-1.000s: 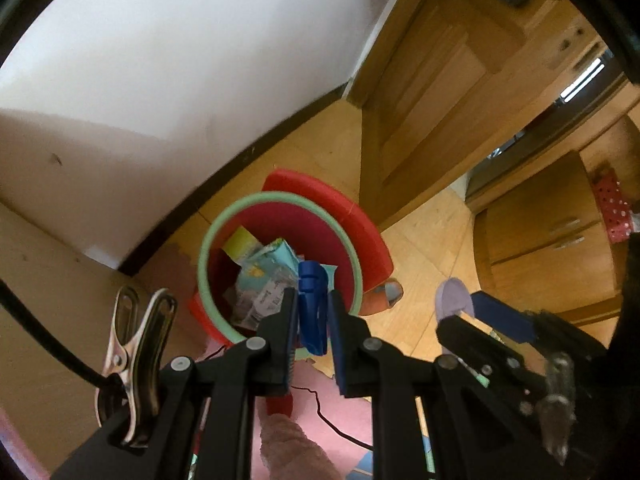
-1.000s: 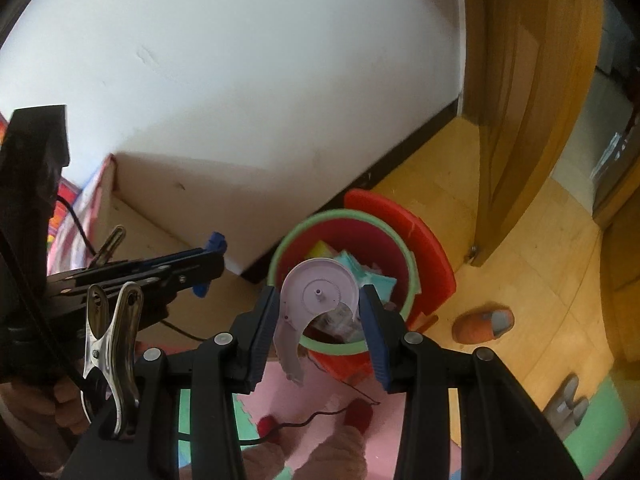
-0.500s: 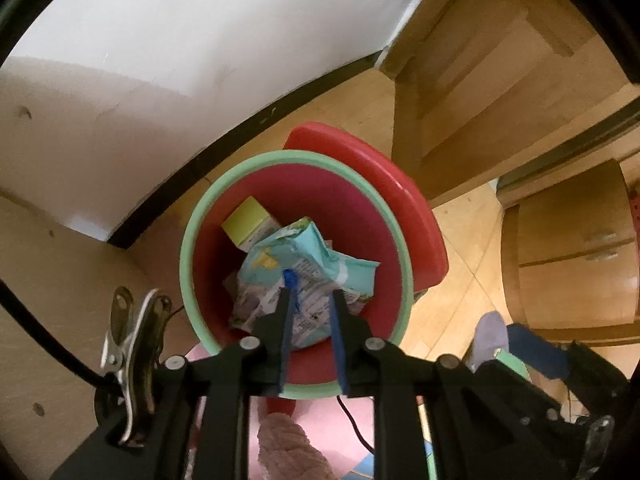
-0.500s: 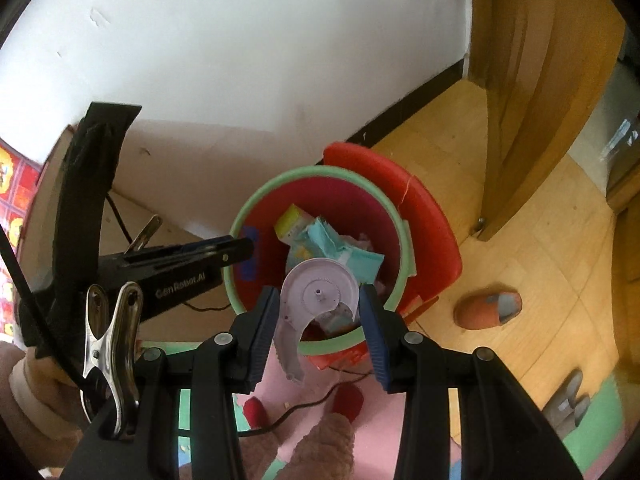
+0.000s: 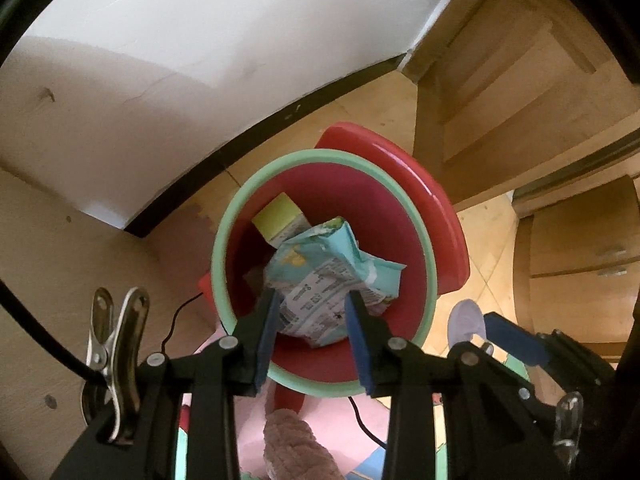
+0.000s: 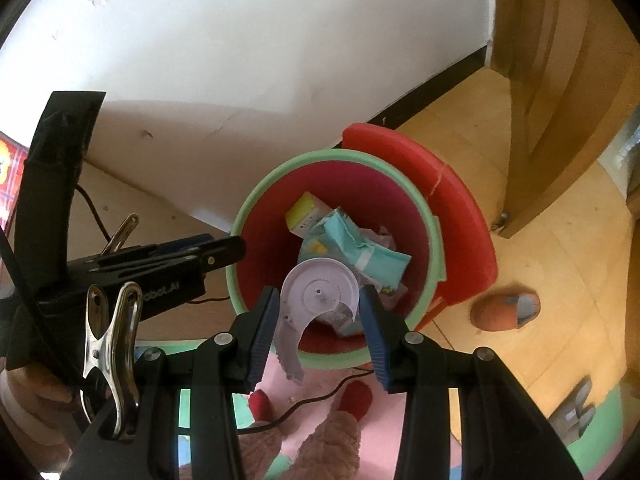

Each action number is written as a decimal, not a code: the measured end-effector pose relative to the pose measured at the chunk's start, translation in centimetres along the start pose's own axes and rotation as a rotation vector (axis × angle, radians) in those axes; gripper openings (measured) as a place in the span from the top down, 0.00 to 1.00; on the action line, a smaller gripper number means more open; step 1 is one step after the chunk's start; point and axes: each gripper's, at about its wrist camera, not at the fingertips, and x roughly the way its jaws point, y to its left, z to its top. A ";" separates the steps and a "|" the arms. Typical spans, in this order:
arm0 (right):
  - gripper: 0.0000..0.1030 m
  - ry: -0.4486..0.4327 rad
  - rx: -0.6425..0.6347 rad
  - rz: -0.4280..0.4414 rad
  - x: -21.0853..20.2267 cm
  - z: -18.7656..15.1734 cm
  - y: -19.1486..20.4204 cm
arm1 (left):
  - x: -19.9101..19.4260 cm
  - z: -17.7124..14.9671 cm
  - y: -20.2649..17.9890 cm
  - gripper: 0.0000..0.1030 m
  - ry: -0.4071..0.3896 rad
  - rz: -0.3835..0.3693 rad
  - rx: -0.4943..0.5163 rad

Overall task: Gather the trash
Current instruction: 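Open both tools over the red bucket to drop the clip and disc, then raise both empty tools and turn them back toward the bed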

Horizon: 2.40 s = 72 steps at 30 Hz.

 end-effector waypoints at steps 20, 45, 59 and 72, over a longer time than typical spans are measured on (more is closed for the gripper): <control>0.48 -0.027 -0.009 0.001 -1.9 0.0 0.2 | -2.3 -0.6 -1.1 0.66 -0.016 -0.016 -0.006; 0.48 -0.156 0.077 -0.016 -11.2 -3.4 1.3 | -11.8 -5.6 -4.2 0.66 -0.096 -0.146 0.099; 0.48 -0.260 -0.003 -0.028 -18.0 -6.4 6.7 | -21.6 -12.4 -1.7 0.66 -0.210 -0.165 0.116; 0.48 -0.293 -0.221 0.066 -22.3 -9.9 17.6 | -30.6 -19.6 5.7 0.66 -0.333 -0.113 -0.048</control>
